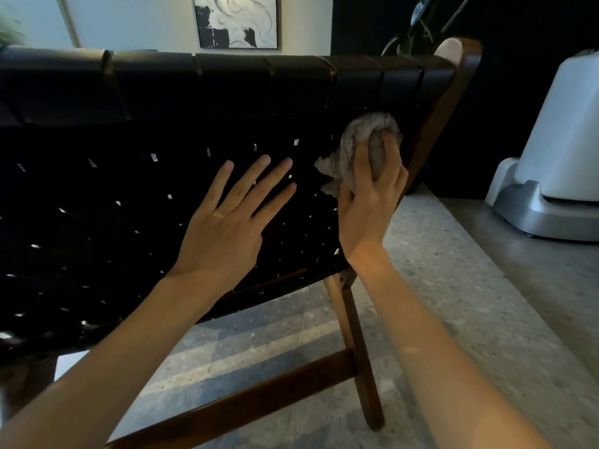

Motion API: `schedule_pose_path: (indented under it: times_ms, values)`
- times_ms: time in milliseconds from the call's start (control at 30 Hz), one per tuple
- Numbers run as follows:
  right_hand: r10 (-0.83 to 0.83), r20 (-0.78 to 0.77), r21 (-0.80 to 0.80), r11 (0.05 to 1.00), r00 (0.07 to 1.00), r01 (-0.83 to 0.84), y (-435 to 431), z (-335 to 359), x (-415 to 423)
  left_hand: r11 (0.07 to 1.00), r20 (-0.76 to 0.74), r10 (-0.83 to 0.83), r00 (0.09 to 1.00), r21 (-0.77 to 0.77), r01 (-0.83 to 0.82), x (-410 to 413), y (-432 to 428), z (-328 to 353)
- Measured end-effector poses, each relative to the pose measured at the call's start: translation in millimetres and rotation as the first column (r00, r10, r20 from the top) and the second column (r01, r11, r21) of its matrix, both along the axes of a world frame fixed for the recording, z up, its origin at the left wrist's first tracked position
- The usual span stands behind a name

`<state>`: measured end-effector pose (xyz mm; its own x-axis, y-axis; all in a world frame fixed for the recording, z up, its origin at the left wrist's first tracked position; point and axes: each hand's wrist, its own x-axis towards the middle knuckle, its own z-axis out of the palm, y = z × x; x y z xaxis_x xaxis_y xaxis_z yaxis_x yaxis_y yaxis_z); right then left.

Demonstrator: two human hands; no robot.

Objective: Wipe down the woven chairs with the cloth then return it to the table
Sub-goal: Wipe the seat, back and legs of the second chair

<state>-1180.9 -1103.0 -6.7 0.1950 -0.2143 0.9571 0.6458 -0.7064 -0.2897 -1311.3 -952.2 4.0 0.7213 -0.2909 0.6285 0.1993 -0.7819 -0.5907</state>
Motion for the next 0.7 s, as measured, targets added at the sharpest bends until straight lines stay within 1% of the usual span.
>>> schedule_pose_path:
  times_ms: [133,267,433,467,533,633,700]
  values:
    - [0.125,-0.076,-0.073,0.989,0.989,-0.13,4.1,-46.1,7.0,0.999,-0.017,0.027,0.999,-0.035,-0.028,-6.5,4.9,-9.6]
    - [0.223,-0.206,-0.118,0.961,0.953,-0.251,10.0,-96.4,12.7,0.998,-0.046,0.048,0.998,-0.04,-0.05,-12.2,11.2,-14.1]
    - [0.371,-0.372,-0.065,0.904,0.851,-0.422,13.8,-137.2,11.4,0.996,-0.097,0.052,0.994,-0.063,-0.058,-19.9,14.6,-16.8]
    - [0.386,-0.419,-0.081,0.885,0.822,-0.458,13.3,-143.2,12.4,0.996,-0.108,0.066,0.992,-0.058,-0.073,-21.4,15.2,-17.7]
    - [0.347,-0.518,-0.136,0.869,0.782,-0.476,12.0,-146.7,16.7,0.994,-0.127,0.092,0.988,-0.047,-0.098,-24.0,17.0,-18.9]
    - [0.272,-0.648,-0.196,0.843,0.711,-0.501,1.1,-127.0,19.2,0.993,-0.153,0.096,0.983,-0.049,-0.105,-30.6,18.1,-18.4]
    - [0.217,-0.695,-0.28,0.797,0.686,-0.536,-13.4,-108.4,7.9,0.993,-0.144,0.083,0.986,-0.066,-0.093,-36.4,18.1,-16.9]
